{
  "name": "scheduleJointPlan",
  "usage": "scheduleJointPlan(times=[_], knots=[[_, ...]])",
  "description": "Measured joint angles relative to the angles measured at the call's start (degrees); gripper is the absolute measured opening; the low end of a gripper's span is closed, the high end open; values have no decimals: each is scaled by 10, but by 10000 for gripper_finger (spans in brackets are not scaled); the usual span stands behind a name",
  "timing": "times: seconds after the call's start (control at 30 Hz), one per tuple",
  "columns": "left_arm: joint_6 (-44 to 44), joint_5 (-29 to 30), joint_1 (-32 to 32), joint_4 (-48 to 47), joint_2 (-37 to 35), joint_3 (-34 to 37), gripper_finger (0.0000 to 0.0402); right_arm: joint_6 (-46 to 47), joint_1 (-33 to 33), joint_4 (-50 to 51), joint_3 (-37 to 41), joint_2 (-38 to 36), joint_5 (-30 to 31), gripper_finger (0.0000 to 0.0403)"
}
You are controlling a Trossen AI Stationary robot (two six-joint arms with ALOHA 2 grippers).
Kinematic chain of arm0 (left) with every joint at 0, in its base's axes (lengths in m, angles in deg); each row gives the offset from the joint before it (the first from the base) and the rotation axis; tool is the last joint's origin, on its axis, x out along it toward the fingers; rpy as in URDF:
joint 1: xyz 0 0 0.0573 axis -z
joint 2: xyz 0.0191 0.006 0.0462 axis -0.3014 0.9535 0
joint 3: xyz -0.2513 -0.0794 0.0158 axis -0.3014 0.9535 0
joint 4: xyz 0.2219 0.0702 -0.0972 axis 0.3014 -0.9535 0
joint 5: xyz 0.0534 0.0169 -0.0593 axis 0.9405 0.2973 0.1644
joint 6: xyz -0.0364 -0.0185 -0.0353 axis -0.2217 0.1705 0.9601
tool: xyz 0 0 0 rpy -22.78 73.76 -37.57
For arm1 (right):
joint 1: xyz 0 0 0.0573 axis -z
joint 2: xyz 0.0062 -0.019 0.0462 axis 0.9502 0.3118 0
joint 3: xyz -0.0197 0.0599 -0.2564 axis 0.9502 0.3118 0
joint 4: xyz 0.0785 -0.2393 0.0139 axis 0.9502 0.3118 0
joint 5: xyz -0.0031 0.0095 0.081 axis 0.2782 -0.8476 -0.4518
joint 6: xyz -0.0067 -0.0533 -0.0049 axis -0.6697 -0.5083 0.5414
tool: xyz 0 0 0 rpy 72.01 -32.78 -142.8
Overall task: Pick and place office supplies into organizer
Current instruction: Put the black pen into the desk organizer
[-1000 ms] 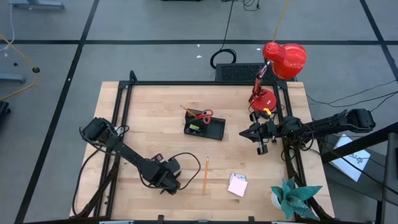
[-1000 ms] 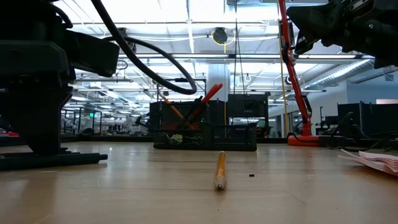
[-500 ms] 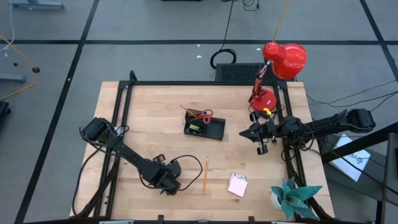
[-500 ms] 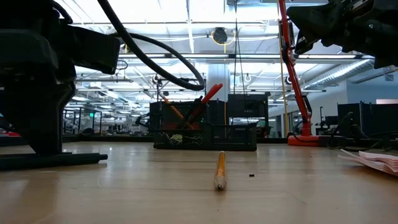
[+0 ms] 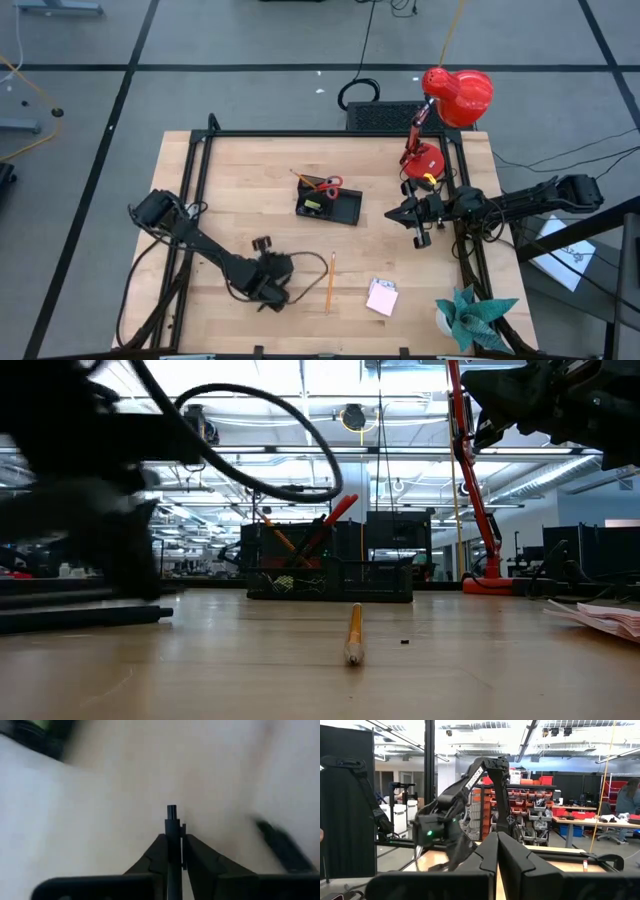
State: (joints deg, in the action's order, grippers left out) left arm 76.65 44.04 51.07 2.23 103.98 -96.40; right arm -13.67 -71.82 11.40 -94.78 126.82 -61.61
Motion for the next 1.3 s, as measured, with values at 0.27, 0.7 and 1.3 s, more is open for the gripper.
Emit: scheduleJointPlan(times=[0.27,0.7,1.3], knots=[[-21,229,-19,-26,-83,-3,36,2,0,0,0,0,0,4],[-407,297,-101,329,-267,70,59,1,0,-5,0,2,0,4],[-588,-348,-430,750,-256,179,60,0,-1,-4,0,2,0,4]])
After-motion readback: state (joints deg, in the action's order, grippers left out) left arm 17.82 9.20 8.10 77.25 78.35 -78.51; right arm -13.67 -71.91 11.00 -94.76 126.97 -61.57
